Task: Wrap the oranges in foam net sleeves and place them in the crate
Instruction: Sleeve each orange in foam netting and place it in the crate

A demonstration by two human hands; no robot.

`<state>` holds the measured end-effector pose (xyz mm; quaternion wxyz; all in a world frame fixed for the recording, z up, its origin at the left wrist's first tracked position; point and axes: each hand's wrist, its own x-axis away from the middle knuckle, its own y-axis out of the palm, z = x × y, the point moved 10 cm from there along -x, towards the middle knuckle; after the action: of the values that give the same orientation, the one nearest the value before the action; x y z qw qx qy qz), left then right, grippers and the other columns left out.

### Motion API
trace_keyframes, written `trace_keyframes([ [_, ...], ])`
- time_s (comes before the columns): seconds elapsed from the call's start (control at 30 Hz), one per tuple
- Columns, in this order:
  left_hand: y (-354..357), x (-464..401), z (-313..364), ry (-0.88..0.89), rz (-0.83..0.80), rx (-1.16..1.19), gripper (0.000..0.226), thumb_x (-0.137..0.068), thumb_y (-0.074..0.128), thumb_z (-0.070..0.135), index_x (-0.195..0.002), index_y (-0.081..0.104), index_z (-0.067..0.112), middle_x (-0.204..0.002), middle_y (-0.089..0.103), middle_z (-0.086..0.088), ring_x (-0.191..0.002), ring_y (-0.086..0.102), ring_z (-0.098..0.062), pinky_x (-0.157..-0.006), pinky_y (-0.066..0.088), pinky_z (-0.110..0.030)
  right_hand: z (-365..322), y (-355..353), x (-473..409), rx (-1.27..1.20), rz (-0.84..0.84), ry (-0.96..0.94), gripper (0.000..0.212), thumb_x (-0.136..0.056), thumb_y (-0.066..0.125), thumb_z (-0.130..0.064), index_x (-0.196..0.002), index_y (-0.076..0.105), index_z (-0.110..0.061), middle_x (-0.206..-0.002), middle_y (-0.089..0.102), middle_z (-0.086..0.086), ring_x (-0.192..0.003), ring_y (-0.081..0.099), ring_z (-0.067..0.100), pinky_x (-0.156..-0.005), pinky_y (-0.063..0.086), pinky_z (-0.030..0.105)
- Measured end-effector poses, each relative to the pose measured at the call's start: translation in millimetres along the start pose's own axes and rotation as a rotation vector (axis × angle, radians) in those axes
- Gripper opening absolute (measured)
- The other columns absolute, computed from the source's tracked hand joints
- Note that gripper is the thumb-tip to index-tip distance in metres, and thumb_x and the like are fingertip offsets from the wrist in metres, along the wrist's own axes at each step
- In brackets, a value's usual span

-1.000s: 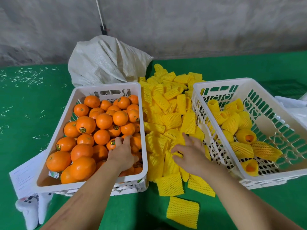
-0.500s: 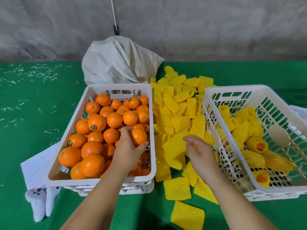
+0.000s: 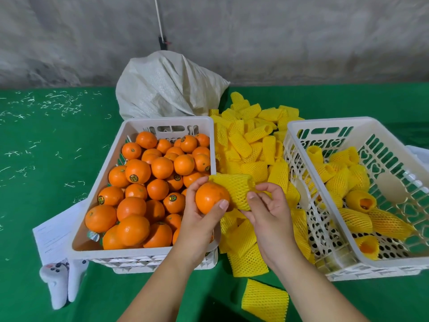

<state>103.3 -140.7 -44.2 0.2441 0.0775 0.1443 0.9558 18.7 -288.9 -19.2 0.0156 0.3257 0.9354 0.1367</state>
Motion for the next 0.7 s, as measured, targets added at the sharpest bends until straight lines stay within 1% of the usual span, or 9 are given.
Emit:
trace_keyframes([
  [0.1,7.1,0.1,-5.8,-0.046,-0.042,0.162,0.092,-0.071,0.095,0.044,-0.149,0.046,0.046,-0.149,0.058,-0.008,-0.129,0.064,-0.033,-0.108,0.052,-0.050,5.6,-4.8,-1.1,-0.009,0.011,0.029,0.038,-0.084,0.073,-0.020,-0.114,0.056,-0.035,-0.106,0.067,0.008,-0.097,0.065,0.024,-0.089,0.053,0.044],
  [0.17,13.8,1.5,-11.8,-0.119,-0.078,0.264,0.098,-0.067,0.096,0.042,-0.151,0.045,0.039,-0.147,0.059,-0.012,-0.127,0.063,-0.038,-0.108,0.050,-0.053,12.2,-5.6,-2.7,-0.035,-0.016,0.088,0.059,-0.071,0.079,-0.022,-0.121,0.054,-0.042,-0.120,0.065,0.009,-0.106,0.068,0.028,-0.091,0.055,0.046],
  [0.2,16.7,2.2,-14.1,-0.147,-0.097,0.283,0.102,-0.064,0.096,0.046,-0.151,0.045,0.033,-0.145,0.061,-0.014,-0.123,0.063,-0.041,-0.107,0.049,-0.055,15.3,-3.8,-3.4,-0.025,-0.053,0.122,0.063,-0.068,0.081,-0.024,-0.122,0.055,-0.045,-0.121,0.067,0.005,-0.108,0.070,0.027,-0.089,0.057,0.045],
  [0.27,18.1,1.2,-15.2,-0.165,-0.109,0.301,0.105,-0.060,0.097,0.056,-0.149,0.049,0.026,-0.130,0.068,-0.011,-0.104,0.068,-0.037,-0.098,0.055,-0.048,20.1,0.2,-5.5,0.072,-0.124,0.159,0.048,-0.077,0.080,-0.024,-0.116,0.063,-0.045,-0.114,0.074,-0.001,-0.105,0.072,0.024,-0.084,0.058,0.039],
  [0.33,18.0,-0.7,-13.8,-0.160,-0.110,0.313,0.104,-0.061,0.098,0.057,-0.148,0.050,0.026,-0.117,0.067,-0.009,-0.089,0.067,-0.028,-0.087,0.057,-0.038,20.8,-10.1,-9.5,0.203,-0.055,0.149,0.028,-0.091,0.073,-0.015,-0.106,0.069,-0.038,-0.105,0.076,0.001,-0.096,0.072,0.023,-0.076,0.057,0.037],
  [0.43,20.0,-1.5,-14.9,-0.177,-0.122,0.325,0.096,-0.063,0.099,0.051,-0.144,0.051,0.033,-0.119,0.066,-0.007,-0.088,0.068,-0.023,-0.075,0.057,-0.035,8.2,-34.7,-15.8,0.262,0.167,0.056,0.020,-0.093,0.065,-0.005,-0.098,0.060,-0.024,-0.094,0.069,0.005,-0.070,0.059,0.014,-0.057,0.048,0.033],
  [0.53,25.3,0.7,-18.9,-0.213,-0.178,0.227,0.092,-0.067,0.092,0.062,-0.143,0.058,0.023,-0.123,0.067,-0.010,-0.075,0.065,-0.027,-0.070,0.055,-0.033,-10.1,-30.5,-18.8,0.297,0.190,-0.086,0.024,-0.093,0.065,-0.001,-0.096,0.050,-0.019,-0.080,0.053,-0.001,-0.053,0.041,0.003,-0.044,0.035,0.021],
  [0.6,27.3,3.2,-19.2,-0.215,-0.227,0.184,0.091,-0.068,0.089,0.064,-0.140,0.061,0.017,-0.122,0.068,-0.012,-0.066,0.059,-0.027,-0.070,0.053,-0.031,-18.0,-15.5,-18.5,0.439,0.149,-0.165,0.029,-0.093,0.068,-0.005,-0.095,0.047,-0.026,-0.081,0.044,-0.001,-0.057,0.038,0.002,-0.048,0.035,0.019],
  [0.7,29.7,7.6,-16.2,-0.215,-0.320,0.137,0.090,-0.065,0.090,0.059,-0.138,0.063,0.014,-0.115,0.066,-0.013,-0.065,0.060,-0.027,-0.068,0.053,-0.031,-21.2,-0.1,-18.8,0.624,0.129,-0.218,0.034,-0.093,0.073,-0.017,-0.092,0.044,-0.034,-0.081,0.043,-0.004,-0.071,0.044,0.008,-0.060,0.038,0.018],
])
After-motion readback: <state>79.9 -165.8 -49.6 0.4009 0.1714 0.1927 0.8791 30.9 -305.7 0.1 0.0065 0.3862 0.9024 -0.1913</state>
